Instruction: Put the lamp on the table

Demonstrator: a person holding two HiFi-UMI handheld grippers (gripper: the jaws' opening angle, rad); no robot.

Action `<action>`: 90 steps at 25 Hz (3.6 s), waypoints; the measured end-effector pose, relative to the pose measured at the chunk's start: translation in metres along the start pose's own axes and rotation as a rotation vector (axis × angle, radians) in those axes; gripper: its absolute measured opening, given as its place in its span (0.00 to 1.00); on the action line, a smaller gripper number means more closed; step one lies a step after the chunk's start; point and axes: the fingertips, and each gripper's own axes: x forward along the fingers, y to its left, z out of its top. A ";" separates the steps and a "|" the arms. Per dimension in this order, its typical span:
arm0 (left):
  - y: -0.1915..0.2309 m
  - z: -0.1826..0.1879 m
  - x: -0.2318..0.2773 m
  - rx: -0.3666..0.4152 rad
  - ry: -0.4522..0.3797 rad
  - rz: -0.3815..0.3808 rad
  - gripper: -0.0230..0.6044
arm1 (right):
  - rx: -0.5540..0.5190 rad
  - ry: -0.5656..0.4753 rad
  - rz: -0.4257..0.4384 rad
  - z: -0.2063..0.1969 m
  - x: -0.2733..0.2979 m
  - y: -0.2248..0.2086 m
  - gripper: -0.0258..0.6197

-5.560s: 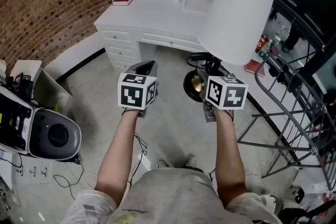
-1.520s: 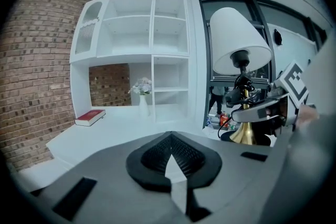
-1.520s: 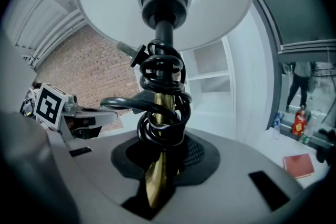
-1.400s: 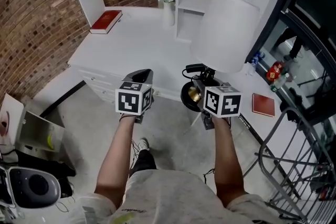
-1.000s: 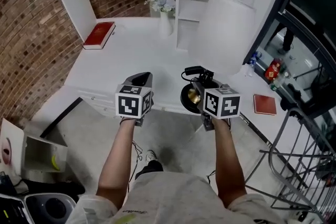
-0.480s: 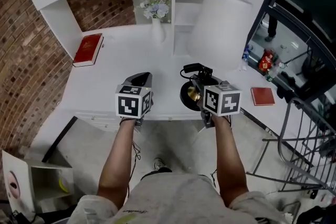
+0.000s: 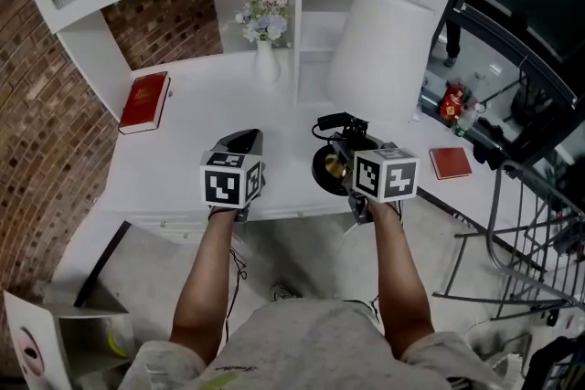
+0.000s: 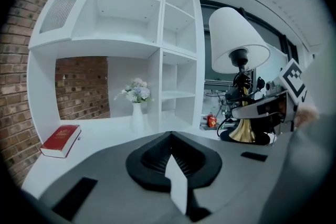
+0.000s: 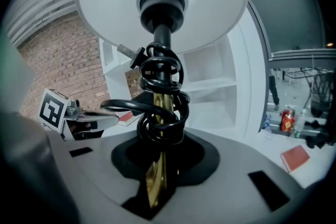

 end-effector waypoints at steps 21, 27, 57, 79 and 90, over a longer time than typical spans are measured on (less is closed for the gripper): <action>-0.018 -0.007 0.033 0.034 0.011 -0.121 0.03 | 0.034 -0.031 -0.078 0.001 0.006 -0.019 0.17; -0.029 -0.003 0.054 0.037 0.008 -0.131 0.03 | -0.004 -0.031 -0.092 0.004 0.009 -0.037 0.17; -0.036 -0.014 0.110 0.004 0.036 -0.128 0.03 | -0.062 -0.048 -0.041 -0.006 0.061 -0.092 0.16; -0.062 -0.022 0.194 0.076 0.077 -0.134 0.03 | -0.073 -0.133 -0.038 -0.029 0.137 -0.167 0.16; -0.066 -0.030 0.225 0.100 0.090 -0.123 0.03 | -0.103 -0.158 -0.039 -0.043 0.170 -0.191 0.16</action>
